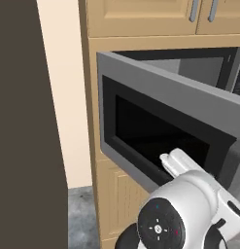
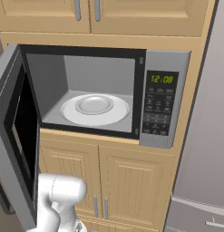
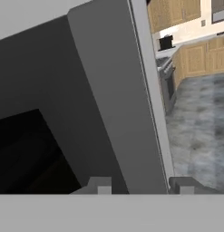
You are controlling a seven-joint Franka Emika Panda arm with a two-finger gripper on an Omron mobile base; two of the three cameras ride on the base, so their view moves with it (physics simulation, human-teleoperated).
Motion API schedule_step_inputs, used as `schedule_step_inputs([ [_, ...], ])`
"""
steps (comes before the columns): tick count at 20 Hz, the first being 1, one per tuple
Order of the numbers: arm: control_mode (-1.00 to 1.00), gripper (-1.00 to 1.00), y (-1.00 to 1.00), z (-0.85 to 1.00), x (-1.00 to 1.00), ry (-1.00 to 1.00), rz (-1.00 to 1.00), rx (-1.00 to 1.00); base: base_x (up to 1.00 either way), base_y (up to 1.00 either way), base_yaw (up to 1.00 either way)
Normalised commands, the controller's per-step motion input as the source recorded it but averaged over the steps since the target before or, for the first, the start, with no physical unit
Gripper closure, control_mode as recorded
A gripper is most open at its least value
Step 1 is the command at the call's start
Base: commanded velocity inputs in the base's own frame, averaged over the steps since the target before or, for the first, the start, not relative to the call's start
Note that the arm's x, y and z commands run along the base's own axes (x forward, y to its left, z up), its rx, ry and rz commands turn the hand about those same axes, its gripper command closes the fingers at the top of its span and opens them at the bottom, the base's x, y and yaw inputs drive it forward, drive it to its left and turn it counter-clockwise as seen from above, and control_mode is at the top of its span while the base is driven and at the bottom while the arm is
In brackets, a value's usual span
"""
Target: Pick the chicken drumstick from the counter and place it in the microwave. Then turn on the microwave.
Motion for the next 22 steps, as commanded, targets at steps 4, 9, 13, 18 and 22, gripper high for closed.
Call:
schedule_step_inputs([
  [4, -1.0, 1.0, 0.43, -0.52, 0.01, -0.15, 0.02, -0.13, 0.0, 0.0, 0.0],
  [9, -1.0, 1.0, 0.48, -0.42, 0.07, -0.1, 0.01, -0.08, 0.0, 0.0, 0.0],
  [13, -1.0, 1.0, 0.49, -0.32, 0.12, -0.04, 0.0, -0.04, 0.0, 0.0, 0.0],
  [18, -1.0, 1.0, 0.39, -0.22, 0.01, -0.05, 0.0, -0.04, 0.0, 0.0, 0.0],
  [22, -1.0, 1.0, 0.13, -0.04, -0.19, -0.06, 0.02, -0.04, 0.0, 0.0, 0.0],
])
